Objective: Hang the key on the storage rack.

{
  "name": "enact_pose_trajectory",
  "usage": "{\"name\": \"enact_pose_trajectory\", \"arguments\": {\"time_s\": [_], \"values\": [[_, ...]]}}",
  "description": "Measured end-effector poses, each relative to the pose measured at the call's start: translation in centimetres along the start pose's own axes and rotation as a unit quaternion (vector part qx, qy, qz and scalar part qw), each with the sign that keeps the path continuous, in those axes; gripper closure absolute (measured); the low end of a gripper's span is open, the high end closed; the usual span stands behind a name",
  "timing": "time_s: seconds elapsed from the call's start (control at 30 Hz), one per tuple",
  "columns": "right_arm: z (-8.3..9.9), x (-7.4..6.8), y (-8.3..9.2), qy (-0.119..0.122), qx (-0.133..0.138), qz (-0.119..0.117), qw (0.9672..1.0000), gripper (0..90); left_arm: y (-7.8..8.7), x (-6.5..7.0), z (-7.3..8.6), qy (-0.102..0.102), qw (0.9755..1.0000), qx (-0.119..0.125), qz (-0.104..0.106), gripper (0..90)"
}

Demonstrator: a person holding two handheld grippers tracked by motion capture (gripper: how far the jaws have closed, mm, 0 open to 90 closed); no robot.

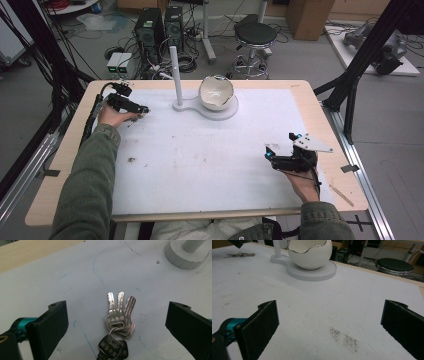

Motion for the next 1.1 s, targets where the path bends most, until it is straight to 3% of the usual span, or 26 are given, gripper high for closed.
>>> {"name": "enact_pose_trajectory", "arguments": {"time_s": [0.07,0.27,0.4,0.6,0.63,0.67,0.7,0.73,0.77,0.8,0.83,0.9,1.03,1.1], "values": [[0.2,0.1,0.2,-0.001,-0.002,0.002,1.0,0.5,-0.3,0.2,0.0,-0.005,0.9999,0.002,0.012,8.4],[0.5,0.3,0.8,0.004,-0.005,0.01,0.9999,0.5,-1.2,0.5,0.2,-0.011,0.9998,-0.001,0.014,15.4],[0.6,0.4,1.0,0.004,-0.006,0.012,0.9999,0.5,-1.9,0.6,0.4,-0.003,0.9998,-0.005,0.017,19.6],[0.7,0.4,1.0,0.004,-0.007,0.01,0.9999,0.5,-2.5,0.6,0.6,-0.017,0.9998,-0.008,0.002,28.4],[0.7,0.4,0.9,0.005,-0.008,0.01,0.9999,0.5,-2.6,0.6,0.6,-0.019,0.9998,-0.005,-0.006,35.3],[0.7,0.4,0.9,0.005,-0.008,0.01,0.9999,0.5,-2.5,0.6,0.6,-0.022,0.9997,-0.005,-0.01,35.3],[0.7,0.3,0.8,0.005,-0.01,0.01,0.9999,0.5,-2.6,0.7,0.6,-0.025,0.9997,-0.003,-0.004,49.1],[0.7,0.3,0.8,0.005,-0.01,0.01,0.9999,0.5,-2.5,0.8,0.5,-0.027,0.9996,-0.001,0.001,49.1],[0.7,0.4,0.7,0.01,-0.012,0.011,0.9998,0.5,-2.5,1.1,0.5,-0.037,0.9993,0.004,0.009,64.3],[0.7,0.4,0.7,0.01,-0.012,0.011,0.9998,0.5,-2.4,1.3,0.5,-0.043,0.9989,0.004,0.016,64.3],[0.6,0.4,0.6,0.011,-0.014,0.013,0.9997,0.5,-2.3,1.7,0.5,-0.059,0.998,0.008,0.023,80.1],[0.6,0.4,0.6,0.015,-0.013,0.013,0.9997,0.5,-2.3,1.9,0.4,-0.076,0.997,0.009,0.012,80.9],[0.5,0.4,0.7,0.013,-0.011,0.014,0.9998,0.6,-2.2,1.7,0.5,-0.065,0.9975,0.011,0.026,81.1],[0.5,0.5,0.6,0.014,-0.011,0.014,0.9998,0.6,-2.2,1.9,0.5,-0.086,0.996,0.014,0.019,81.3]]}}
Point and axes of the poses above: each handheld gripper's, and its own axes: y roughly backward along the jaws, z roughly out of its underside, x roughly to its right, the point moved 7 cm from there along -y, roughly forward along the jaws, and after that the axes turned 10 degrees about -z, right-handed, at the moved point
